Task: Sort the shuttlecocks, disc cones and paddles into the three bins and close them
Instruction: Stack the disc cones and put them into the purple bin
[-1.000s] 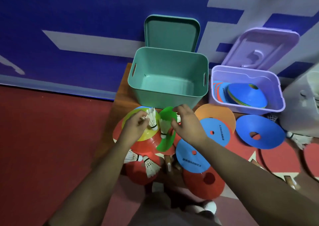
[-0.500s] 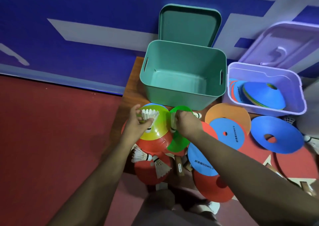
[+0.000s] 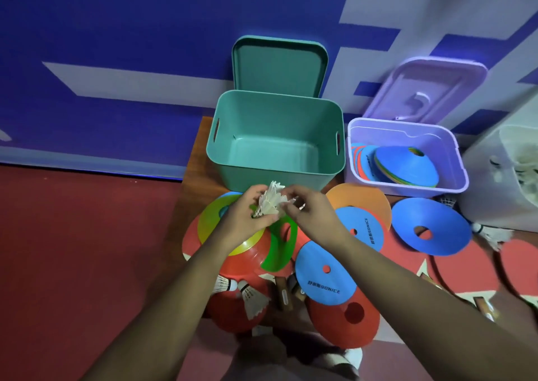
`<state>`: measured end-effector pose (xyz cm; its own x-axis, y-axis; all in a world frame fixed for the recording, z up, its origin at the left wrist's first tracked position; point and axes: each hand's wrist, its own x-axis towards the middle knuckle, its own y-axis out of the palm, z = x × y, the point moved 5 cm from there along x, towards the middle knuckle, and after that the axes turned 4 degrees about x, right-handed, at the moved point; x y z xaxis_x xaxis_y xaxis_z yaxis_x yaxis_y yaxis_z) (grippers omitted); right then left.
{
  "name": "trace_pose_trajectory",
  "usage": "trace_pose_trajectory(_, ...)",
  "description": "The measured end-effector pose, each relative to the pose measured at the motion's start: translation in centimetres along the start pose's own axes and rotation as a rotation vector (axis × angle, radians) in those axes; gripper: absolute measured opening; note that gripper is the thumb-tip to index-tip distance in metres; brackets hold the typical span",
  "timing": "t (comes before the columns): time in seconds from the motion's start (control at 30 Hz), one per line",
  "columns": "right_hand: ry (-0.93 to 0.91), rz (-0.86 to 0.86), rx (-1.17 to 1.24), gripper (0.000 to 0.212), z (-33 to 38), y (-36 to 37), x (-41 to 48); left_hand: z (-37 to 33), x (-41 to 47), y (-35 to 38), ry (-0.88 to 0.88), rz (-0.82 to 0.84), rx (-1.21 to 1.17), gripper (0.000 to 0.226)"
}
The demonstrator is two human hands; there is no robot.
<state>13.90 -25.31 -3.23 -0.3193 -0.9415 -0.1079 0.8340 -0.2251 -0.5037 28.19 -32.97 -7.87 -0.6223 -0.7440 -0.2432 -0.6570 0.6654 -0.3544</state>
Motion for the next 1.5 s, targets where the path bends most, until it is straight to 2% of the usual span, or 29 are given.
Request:
trace_pose_trajectory(0.13,0.128,-0.225,0.222,0.015,-3.0,-3.1,-0.3,0.3,1.3,1.0,-0.024,-0.011,-0.087,0.057)
trace_pose_trajectory(0.2,0.22,-0.261,0.167,0.014,-6.1,-4.2,-0.4,0.5,1.8,1.4,-0.04,-0.01,-0.115,0.057)
trace_pose_trajectory(0.3,0.247,-0.105,-0.204,0.019,-10.3,-4.0,0.3,0.9,2.4,1.9,-0.051,-0.001,-0.135,0.058)
trace_pose_trajectory(0.47,0.151,0.166,-0.499,0.048,-13.6,0.6,4.0,2.0,2.1,1.4,-0.086,-0.03,-0.137,0.057)
trace_pose_trajectory(0.53,0.171,0.215,-0.554,0.058,-14.9,2.6,5.0,2.5,1.7,1.1,-0.1,-0.037,-0.139,0.06)
trace_pose_trajectory(0.6,0.185,0.244,-0.601,0.057,-15.3,3.7,5.3,2.6,1.3,0.9,-0.107,-0.062,-0.15,0.057)
trace_pose_trajectory(0.77,0.15,0.182,-0.768,0.056,-15.6,3.4,5.3,2.5,1.0,0.6,-0.114,-0.095,-0.163,0.054)
trace_pose_trajectory(0.97,0.061,-0.032,-0.548,0.04,-13.4,0.0,3.6,2.0,0.7,0.7,-0.123,-0.102,-0.151,0.061)
trace_pose_trajectory(1.2,0.051,-0.342,0.169,0.043,-7.1,-6.7,-2.0,-1.1,0.4,2.5,-0.041,-0.051,-0.143,0.053)
trace_pose_trajectory(1.3,0.028,-0.459,0.308,0.021,-2.1,-9.9,-3.8,-2.4,0.0,3.4,-0.021,-0.034,-0.14,0.052)
trace_pose_trajectory(1.37,-0.003,-0.405,0.385,0.015,0.4,-10.8,-4.4,-3.4,-0.5,4.1,-0.002,-0.023,-0.135,0.052)
trace_pose_trajectory(1.5,-0.059,-0.158,0.245,0.011,1.8,-9.2,-5.3,-5.2,-2.8,5.0,0.039,-0.029,-0.173,0.054)
